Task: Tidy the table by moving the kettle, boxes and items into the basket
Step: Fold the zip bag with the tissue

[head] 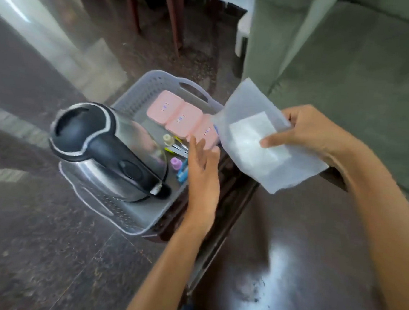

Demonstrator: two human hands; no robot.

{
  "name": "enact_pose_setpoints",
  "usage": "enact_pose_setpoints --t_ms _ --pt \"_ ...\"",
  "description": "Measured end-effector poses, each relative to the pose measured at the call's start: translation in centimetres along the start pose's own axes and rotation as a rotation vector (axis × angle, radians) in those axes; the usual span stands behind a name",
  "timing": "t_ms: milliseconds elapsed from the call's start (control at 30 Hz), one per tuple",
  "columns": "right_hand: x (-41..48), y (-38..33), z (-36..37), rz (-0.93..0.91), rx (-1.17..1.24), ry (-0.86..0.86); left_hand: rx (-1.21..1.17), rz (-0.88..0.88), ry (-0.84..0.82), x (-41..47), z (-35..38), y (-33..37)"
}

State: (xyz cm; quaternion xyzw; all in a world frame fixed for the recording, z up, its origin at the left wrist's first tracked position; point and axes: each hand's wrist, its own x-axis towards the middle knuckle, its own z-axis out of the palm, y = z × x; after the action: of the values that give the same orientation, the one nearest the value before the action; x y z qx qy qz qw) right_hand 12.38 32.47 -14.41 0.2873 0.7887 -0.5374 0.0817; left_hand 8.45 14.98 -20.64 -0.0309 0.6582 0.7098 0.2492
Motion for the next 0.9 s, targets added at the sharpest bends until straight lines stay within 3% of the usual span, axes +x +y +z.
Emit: enact_pose_setpoints --t_ms 100,233,533,767,900 --pt "4.3 -4.5 2.9 -0.109 -0.044 0.044 -0.09 0.014 0.097 0.6 -0.6 0.9" --pt "10.0 -8.2 8.3 -0.216 -0.246 0.021 -0.137 -0.12 0.172 1.0 -1.7 1.5" --pt "16.7 -14.1 13.8 -0.526 -0.8 0.1 -0.181 -0.235 0.175 1.0 -2.8 2.6" --pt "19.7 -14.8 19.3 -0.743 -1.178 0.003 -0.214 -0.279 0.168 1.1 -3.2 2.9" --pt "20.6 -14.4 20.6 -0.849 -1.192 0.05 -0.243 -0.283 0.172 1.2 -3.2 3.1"
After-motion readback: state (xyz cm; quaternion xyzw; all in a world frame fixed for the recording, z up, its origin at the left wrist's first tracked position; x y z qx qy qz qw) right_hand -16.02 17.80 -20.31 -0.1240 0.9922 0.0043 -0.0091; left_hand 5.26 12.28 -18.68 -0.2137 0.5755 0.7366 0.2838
